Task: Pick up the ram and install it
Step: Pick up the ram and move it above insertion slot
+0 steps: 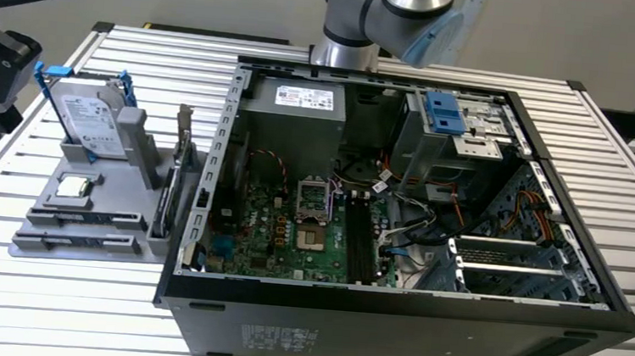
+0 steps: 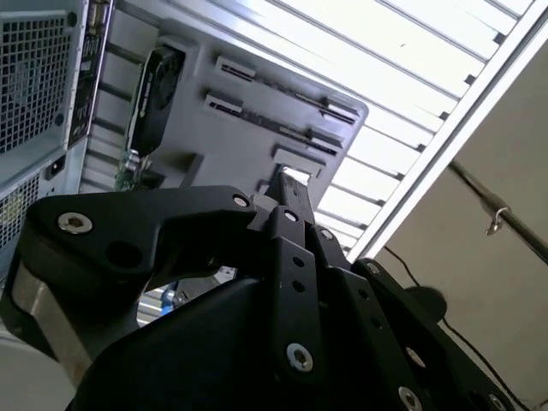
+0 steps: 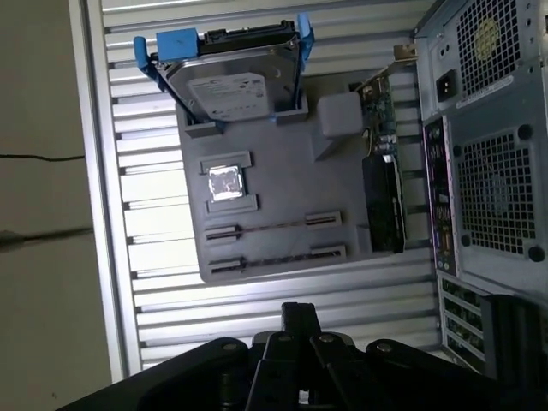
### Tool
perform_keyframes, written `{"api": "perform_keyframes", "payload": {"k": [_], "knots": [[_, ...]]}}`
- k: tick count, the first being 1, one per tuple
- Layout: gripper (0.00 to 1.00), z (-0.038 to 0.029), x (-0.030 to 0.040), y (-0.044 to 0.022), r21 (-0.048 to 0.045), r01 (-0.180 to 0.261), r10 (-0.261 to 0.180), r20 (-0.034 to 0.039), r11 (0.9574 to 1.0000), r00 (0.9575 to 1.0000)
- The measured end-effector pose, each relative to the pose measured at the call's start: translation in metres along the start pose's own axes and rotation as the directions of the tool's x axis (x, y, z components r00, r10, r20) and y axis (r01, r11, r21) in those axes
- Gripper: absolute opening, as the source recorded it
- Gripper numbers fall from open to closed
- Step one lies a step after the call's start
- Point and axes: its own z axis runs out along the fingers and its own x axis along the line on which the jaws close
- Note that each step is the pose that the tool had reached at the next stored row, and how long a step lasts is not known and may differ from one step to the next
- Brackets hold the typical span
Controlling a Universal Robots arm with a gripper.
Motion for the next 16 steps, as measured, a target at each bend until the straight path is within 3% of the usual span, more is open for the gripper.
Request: {"api": "perform_keyframes", "payload": {"k": [4,16], "knots": [[0.00,0.0000,0.0000,0.0000,0.0001,-0.023,0.023,0.0011,0.9997,0.9997],[0.00,0.0000,0.0000,0.0000,0.0002,-0.035,0.035,0.0017,0.9994,0.9994]]}}
